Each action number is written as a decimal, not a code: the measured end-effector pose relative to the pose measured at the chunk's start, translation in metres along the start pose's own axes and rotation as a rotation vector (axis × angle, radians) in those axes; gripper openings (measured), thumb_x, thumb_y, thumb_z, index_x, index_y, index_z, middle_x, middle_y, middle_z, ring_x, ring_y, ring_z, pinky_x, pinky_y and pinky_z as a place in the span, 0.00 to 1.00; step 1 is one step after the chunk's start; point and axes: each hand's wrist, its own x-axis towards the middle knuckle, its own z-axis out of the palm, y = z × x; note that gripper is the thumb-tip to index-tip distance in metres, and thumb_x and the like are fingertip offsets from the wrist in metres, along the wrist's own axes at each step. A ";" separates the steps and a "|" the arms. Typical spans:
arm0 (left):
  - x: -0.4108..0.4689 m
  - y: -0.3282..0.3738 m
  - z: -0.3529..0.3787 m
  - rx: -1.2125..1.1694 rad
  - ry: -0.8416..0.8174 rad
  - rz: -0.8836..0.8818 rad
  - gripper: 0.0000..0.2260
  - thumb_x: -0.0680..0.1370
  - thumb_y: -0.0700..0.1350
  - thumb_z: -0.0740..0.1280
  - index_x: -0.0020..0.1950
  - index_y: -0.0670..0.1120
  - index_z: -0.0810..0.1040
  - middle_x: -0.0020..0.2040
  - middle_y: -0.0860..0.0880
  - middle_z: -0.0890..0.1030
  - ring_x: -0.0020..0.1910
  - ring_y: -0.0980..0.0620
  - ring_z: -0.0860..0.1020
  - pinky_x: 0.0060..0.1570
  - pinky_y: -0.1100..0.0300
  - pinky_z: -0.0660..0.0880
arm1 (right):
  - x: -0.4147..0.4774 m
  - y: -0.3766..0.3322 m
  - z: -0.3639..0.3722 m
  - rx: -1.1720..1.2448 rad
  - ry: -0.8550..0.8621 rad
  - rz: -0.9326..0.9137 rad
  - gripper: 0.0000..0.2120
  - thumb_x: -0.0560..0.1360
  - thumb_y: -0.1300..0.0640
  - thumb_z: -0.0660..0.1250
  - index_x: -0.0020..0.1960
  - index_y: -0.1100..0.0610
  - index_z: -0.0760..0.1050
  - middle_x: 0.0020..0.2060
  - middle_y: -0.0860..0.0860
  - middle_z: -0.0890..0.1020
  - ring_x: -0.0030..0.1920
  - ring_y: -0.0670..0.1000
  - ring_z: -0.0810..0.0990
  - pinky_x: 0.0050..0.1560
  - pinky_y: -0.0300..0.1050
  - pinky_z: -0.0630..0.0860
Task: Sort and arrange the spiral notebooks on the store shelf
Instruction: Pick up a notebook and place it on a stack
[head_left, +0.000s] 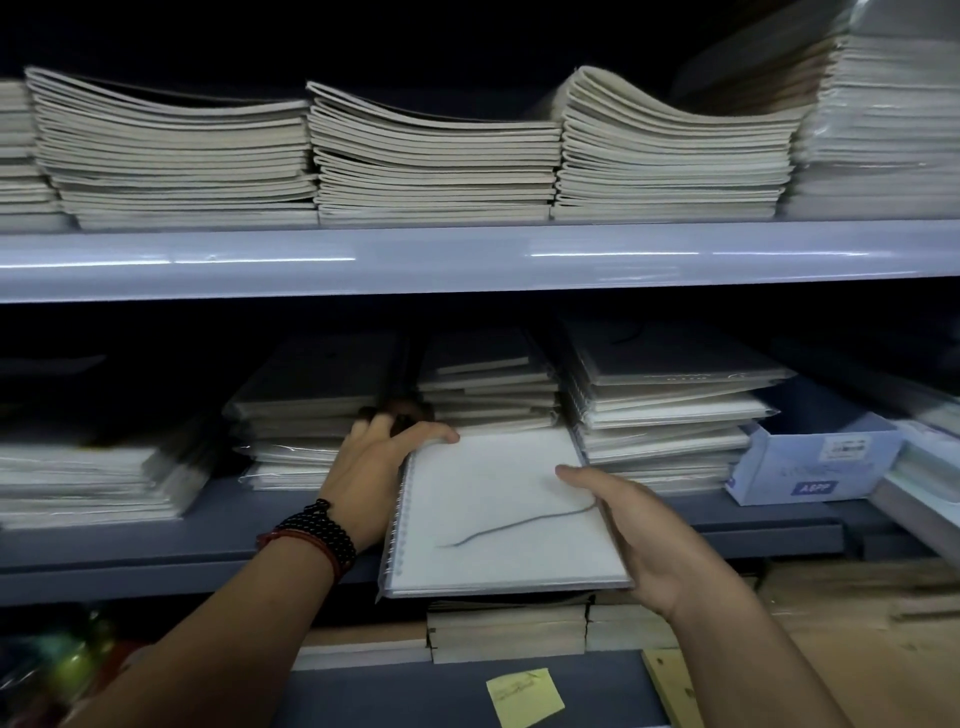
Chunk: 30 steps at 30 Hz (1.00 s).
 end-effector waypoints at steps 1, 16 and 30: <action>0.000 0.000 0.000 0.004 -0.008 0.002 0.23 0.76 0.48 0.72 0.64 0.69 0.71 0.52 0.53 0.69 0.52 0.49 0.65 0.52 0.54 0.68 | 0.005 -0.003 0.002 -0.025 0.007 -0.013 0.18 0.74 0.50 0.73 0.60 0.58 0.79 0.48 0.56 0.87 0.46 0.57 0.87 0.37 0.46 0.82; -0.004 0.006 -0.003 0.052 -0.014 0.012 0.26 0.79 0.38 0.69 0.70 0.65 0.73 0.66 0.45 0.71 0.64 0.42 0.67 0.62 0.50 0.69 | -0.001 0.016 0.001 -0.052 0.021 -0.086 0.18 0.73 0.57 0.75 0.60 0.64 0.80 0.50 0.59 0.86 0.49 0.60 0.86 0.46 0.52 0.83; -0.103 0.047 -0.024 -1.402 -0.078 -0.677 0.11 0.79 0.39 0.68 0.58 0.34 0.81 0.55 0.37 0.85 0.53 0.41 0.84 0.54 0.51 0.82 | -0.039 0.024 0.015 -0.107 0.060 -0.099 0.11 0.75 0.58 0.74 0.54 0.63 0.81 0.45 0.58 0.87 0.42 0.58 0.87 0.38 0.46 0.82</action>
